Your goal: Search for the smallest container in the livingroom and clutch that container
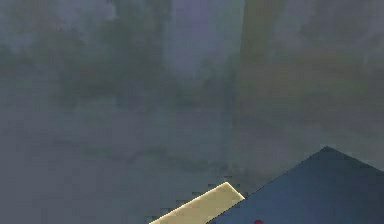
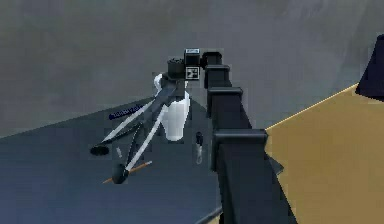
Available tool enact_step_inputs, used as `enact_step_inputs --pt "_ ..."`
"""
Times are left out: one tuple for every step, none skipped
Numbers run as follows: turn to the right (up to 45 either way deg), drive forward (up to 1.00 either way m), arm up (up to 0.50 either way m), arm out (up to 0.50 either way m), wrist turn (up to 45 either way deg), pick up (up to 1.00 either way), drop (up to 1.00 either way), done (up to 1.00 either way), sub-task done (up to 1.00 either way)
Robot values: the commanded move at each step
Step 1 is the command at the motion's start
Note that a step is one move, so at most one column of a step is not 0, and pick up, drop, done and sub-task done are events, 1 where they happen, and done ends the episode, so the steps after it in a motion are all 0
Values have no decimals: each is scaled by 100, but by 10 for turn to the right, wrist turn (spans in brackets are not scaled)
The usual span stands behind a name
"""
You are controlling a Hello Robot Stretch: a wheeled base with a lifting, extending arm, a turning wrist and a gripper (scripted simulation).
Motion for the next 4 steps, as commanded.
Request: enact_step_inputs --pt "0 0 0 0 450 0 0 0 0" --pt "0 0 0 0 450 0 0 0 0" --pt "0 0 0 0 330 0 0 0 0" --pt "0 0 0 0 0 100 0 0 0"
